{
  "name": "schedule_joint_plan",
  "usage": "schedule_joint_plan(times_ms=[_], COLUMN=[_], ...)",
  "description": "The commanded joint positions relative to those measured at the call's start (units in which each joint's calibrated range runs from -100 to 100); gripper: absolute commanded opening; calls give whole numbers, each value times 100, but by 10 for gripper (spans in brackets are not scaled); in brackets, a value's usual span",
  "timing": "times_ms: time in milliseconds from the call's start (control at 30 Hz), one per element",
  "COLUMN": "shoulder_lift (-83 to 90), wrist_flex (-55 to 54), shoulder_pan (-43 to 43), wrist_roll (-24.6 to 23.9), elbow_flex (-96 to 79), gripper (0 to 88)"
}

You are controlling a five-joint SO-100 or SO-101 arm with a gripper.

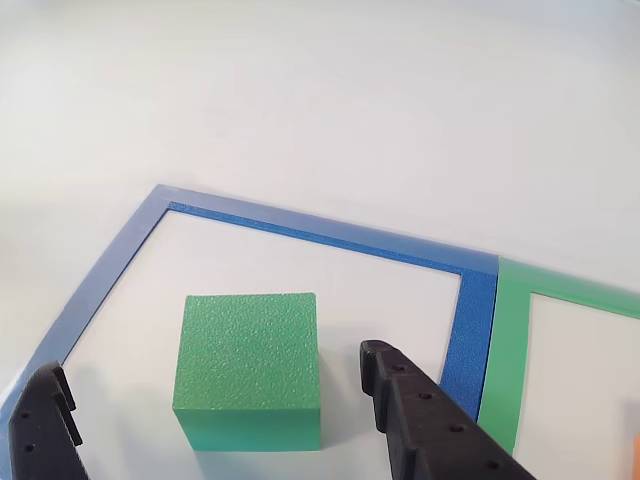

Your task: Tower of hanoi

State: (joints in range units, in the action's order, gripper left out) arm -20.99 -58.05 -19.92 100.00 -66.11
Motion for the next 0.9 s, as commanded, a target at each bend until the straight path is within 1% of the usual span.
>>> schedule_joint_plan(times_ms=[0,200,433,867], shoulder_lift=[-40,-201,-273,-329], wrist_flex=[-172,-302,-310,-261], shoulder_pan=[-108,-192,-284,-322], wrist_roll=[0,0,0,0], elbow_flex=[227,282,345,427], gripper=[333,327,283,145])
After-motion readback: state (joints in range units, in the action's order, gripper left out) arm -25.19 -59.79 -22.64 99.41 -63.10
